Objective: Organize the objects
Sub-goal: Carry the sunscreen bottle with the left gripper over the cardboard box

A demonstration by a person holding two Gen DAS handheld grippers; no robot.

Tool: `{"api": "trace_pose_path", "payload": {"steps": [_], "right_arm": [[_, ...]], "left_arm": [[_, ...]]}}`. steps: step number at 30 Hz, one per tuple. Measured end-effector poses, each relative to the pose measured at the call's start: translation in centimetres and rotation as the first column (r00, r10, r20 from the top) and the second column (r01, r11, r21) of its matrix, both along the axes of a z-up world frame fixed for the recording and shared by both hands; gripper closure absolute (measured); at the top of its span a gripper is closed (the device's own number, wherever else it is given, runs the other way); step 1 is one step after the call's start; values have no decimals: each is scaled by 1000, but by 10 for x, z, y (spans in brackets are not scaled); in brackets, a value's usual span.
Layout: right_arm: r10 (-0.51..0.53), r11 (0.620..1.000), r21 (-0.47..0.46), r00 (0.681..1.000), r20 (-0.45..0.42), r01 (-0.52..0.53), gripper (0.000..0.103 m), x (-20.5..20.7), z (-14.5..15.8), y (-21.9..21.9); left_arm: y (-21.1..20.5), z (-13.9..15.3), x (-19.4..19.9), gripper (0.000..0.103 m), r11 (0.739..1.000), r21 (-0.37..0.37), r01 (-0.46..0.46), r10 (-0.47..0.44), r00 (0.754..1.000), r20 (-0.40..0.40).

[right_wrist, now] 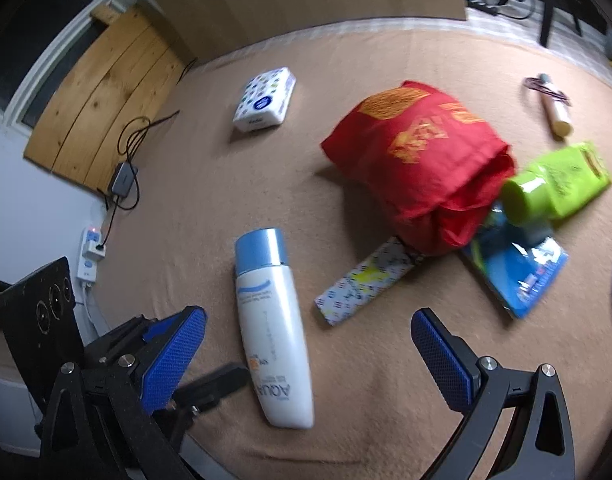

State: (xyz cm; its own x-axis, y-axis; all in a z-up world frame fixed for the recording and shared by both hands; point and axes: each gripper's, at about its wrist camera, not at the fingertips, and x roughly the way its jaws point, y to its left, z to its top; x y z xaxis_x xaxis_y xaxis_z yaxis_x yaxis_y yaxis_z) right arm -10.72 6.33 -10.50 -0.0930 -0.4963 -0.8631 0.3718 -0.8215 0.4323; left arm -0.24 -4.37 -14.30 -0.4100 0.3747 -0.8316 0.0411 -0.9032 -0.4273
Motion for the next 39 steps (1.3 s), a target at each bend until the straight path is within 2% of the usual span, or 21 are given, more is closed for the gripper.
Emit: {"api": "trace_pose_path", "payload": {"steps": [2,4,8,10,12,16,17,18,23,29,34,39], "right_arm": [[23,1000,2,999,23,-23,10,0,-5,-8],[55,998,13,998,37,-55,23,1,-9,-16],[90,994,56,995,43,-93,25,3,-18,-28],[102,993,55,993,59,-105,37,2,-22,-31],[121,990,63,990,71,-126,46,2,-26,-36],[140,987,68,987,83,-145,53,4,-30,-41],[150,986,59,985,88,-156,61,4,-29,-42],[156,986,49,983,98,-162,64,5,-30,-44],[161,985,41,983,90,-165,66,11,-29,-45],[112,994,8,991,76,-112,66,13,-17,-22],[51,999,6,998,36,-51,66,13,2,10],[-29,1000,0,1000,6,29,66,8,20,55]], "left_arm": [[0,-3,-1,16,1000,11,-6,6,1000,6],[0,-4,-3,16,1000,25,-9,8,1000,7],[1,-7,-5,19,999,42,-13,12,1000,12],[1,-8,-5,22,998,51,-21,20,1000,13],[2,-8,-6,31,998,61,-24,24,1000,11],[6,-10,-6,37,997,80,-6,5,1000,12],[7,-11,-7,43,996,91,-2,1,1000,17],[8,-11,-7,49,995,101,-2,0,1000,21],[15,-9,-7,50,995,101,-2,0,1000,27],[34,8,-10,50,995,91,34,-34,999,-3],[62,25,-19,50,991,94,90,-87,995,-39],[109,43,-35,50,980,103,171,-164,984,-76]]}}
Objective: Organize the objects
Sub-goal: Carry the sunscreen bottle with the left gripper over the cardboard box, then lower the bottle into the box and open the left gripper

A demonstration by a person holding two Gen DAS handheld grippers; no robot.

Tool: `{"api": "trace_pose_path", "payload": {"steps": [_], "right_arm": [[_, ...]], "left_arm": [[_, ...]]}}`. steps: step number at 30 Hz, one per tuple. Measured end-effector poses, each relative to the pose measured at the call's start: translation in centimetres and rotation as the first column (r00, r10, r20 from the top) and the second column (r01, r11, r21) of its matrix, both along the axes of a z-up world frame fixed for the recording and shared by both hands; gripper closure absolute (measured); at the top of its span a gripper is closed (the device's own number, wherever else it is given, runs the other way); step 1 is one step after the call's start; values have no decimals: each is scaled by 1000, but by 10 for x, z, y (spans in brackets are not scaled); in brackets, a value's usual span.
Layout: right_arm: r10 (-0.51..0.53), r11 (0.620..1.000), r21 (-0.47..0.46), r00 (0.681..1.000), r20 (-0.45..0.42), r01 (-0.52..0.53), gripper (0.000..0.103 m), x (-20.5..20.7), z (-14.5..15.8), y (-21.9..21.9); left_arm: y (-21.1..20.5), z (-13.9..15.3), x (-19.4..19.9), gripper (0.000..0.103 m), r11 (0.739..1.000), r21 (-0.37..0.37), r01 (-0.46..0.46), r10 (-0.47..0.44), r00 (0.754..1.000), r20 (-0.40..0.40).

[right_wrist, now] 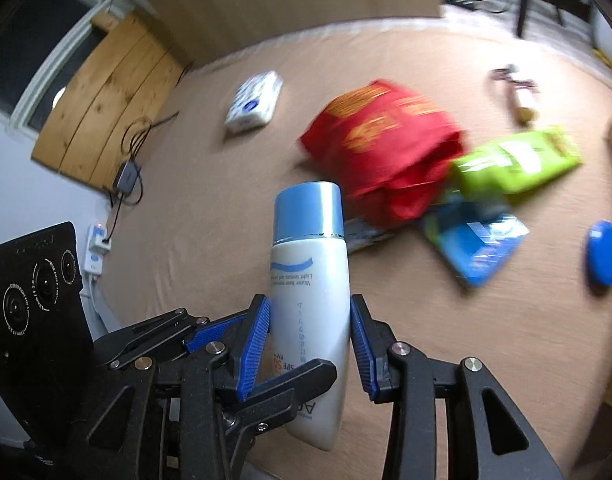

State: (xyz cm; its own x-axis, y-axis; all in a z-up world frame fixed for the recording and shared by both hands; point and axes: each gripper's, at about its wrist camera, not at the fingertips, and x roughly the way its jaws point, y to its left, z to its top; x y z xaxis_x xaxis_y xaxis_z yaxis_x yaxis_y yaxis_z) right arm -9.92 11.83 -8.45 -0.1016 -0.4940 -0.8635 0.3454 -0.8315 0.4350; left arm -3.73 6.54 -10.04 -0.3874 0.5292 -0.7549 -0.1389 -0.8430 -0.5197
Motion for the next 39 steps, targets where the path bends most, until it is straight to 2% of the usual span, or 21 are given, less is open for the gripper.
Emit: {"api": "trace_pose_path", "payload": {"steps": [7,12,21,27,34,37,38,39], "right_arm": [[-117,993,15,991,-57,118,66,-10,26,76],[-203,978,22,974,-96,206,66,-18,41,136],[-320,946,21,940,-120,324,66,-35,48,220],[-358,931,31,926,-120,364,66,-45,44,252],[-374,924,39,920,-113,381,66,-49,36,268],[-376,922,49,919,-121,384,66,-50,35,270],[-378,921,54,917,-126,387,66,-50,36,271],[-383,917,58,914,-134,393,62,-50,37,271]], "left_arm": [[79,23,-27,50,993,23,112,-111,993,-45],[141,35,-47,50,981,20,192,-190,979,-80],[230,42,-77,50,960,1,279,-277,956,-94],[265,38,-89,50,954,-14,301,-301,949,-97],[278,32,-95,50,951,-36,308,-310,947,-88],[278,29,-96,44,947,-46,317,-320,944,-84],[278,29,-96,37,945,-51,322,-325,942,-83],[276,29,-96,36,945,-62,320,-324,942,-89]]}}
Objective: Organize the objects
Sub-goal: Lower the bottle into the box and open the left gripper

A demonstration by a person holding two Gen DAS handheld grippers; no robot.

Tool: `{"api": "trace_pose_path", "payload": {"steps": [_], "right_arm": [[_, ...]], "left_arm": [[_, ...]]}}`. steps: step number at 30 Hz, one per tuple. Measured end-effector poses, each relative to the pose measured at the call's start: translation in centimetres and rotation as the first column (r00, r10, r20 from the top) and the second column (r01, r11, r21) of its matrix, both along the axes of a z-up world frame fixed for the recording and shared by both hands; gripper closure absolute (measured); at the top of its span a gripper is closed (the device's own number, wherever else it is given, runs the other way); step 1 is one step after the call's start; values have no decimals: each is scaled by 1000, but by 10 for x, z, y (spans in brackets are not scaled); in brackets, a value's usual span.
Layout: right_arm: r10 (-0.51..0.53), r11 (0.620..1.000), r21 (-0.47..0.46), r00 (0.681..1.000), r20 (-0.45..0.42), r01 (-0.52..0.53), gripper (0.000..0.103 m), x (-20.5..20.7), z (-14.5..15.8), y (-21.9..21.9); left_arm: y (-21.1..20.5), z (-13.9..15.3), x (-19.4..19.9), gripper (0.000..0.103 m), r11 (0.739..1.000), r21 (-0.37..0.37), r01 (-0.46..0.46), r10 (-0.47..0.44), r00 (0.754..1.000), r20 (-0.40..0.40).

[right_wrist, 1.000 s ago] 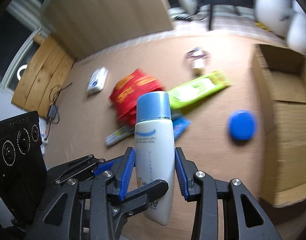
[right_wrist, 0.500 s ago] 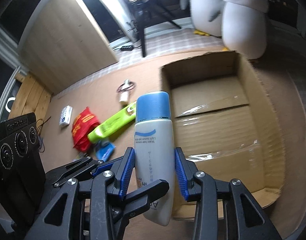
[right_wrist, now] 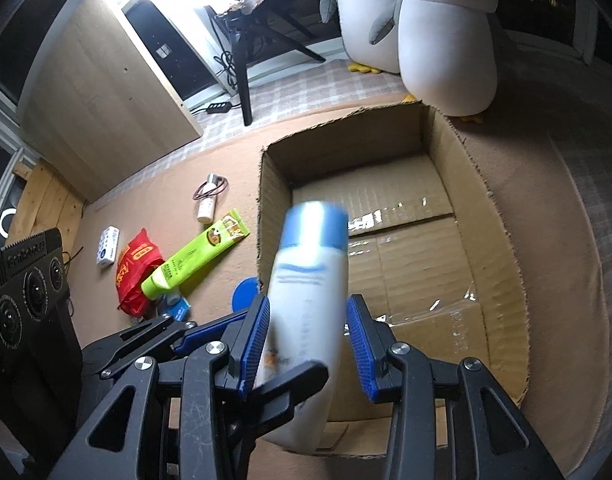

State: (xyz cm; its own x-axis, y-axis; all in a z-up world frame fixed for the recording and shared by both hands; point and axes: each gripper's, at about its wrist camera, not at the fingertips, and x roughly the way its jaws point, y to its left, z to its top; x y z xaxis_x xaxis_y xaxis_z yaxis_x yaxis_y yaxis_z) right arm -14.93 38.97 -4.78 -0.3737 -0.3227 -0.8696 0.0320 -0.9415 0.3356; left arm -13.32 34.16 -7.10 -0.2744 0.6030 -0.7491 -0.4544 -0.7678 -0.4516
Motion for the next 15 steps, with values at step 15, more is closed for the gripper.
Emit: {"api": "trace_pose_path", "payload": {"steps": [15], "right_arm": [[-41,999,-22,999,-35,40,37,16,11,-13]], "left_arm": [[-67,5,14,36,997,-43,-71,70,997,-21]]}}
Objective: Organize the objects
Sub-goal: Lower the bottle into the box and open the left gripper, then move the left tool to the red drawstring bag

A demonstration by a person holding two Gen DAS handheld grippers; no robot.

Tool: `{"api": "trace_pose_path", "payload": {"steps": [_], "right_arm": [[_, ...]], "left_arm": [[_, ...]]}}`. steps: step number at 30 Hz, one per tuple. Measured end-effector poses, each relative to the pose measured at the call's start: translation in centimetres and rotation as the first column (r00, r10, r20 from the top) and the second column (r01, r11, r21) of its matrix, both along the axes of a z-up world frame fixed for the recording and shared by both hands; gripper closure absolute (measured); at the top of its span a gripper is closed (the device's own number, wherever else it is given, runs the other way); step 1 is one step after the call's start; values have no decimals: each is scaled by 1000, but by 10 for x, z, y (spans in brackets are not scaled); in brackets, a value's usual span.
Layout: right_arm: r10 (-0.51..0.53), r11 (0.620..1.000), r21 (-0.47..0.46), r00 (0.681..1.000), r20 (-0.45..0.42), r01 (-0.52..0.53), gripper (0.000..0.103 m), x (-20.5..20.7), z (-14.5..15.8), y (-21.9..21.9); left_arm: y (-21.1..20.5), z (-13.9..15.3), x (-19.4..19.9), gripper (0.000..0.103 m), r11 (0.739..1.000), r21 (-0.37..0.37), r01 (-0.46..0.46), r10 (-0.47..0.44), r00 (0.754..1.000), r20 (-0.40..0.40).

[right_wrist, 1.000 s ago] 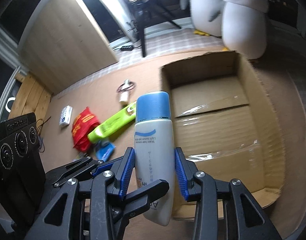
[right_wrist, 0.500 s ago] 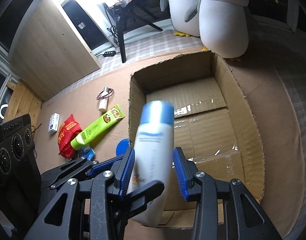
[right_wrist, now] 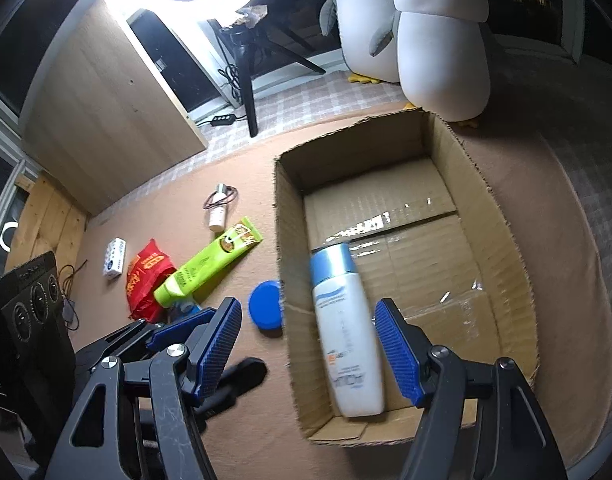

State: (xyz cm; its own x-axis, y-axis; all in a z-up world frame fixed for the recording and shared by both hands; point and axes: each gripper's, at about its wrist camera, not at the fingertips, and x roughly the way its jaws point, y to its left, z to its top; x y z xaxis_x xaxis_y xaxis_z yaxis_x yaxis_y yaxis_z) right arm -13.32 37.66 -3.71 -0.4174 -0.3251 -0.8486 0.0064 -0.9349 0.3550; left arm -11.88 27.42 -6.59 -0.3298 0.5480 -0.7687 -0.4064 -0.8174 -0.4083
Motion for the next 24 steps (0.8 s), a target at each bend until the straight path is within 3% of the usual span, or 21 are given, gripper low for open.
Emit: {"api": "trace_pose_path", "payload": {"steps": [14,24], "right_arm": [[128,989,-63,990,-63,-132,37,23,0,-71],[154,983,-96,988,-14,-154,37,33,-16,-108]], "left_arm": [[-126,-24,19,36,982,-52,-182,184,982,44],[-220,-17,-33,35,935,-70,-347,351,935,51]]}}
